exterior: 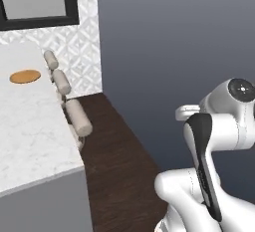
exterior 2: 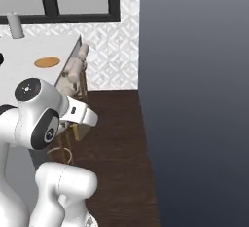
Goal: Start the toaster. Once the lever pops up, take the bread to the plate on the dining counter.
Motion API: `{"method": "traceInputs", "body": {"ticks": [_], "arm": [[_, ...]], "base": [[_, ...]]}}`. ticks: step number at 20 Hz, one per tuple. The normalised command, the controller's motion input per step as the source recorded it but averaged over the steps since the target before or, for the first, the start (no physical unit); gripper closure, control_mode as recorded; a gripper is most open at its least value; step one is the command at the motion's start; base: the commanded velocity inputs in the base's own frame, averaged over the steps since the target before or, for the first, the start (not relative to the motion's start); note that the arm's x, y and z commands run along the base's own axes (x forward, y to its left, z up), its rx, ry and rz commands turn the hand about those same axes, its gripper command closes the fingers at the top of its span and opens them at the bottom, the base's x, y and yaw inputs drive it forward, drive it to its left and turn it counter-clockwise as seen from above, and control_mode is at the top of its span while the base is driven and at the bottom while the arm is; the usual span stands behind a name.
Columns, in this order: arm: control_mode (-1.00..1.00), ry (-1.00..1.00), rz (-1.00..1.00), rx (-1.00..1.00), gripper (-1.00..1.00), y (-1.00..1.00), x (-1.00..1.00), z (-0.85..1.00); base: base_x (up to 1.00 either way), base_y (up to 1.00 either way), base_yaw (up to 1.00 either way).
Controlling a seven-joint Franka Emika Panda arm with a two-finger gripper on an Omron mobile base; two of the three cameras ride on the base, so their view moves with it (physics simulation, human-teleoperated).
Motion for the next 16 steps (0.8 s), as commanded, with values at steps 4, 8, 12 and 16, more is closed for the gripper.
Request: {"method": "traceInputs", "body": {"ticks": [4, 8, 12, 16], "arm": [[1.00, 0.00, 0.00, 0.00, 1.00, 0.00, 0.00, 0.00], [1.00, 0.00, 0.00, 0.00, 1.00, 0.00, 0.00, 0.00], [1.00, 0.00, 0.00, 0.00, 1.00, 0.00, 0.00, 0.00], [1.00, 0.00, 0.00, 0.00, 1.00, 0.00, 0.00, 0.00]], "base": [[1.00, -1.00, 0.45], [1.00, -0.50, 0.50], [1.00, -0.53, 0.48], [1.00, -0.70, 0.48]]}}
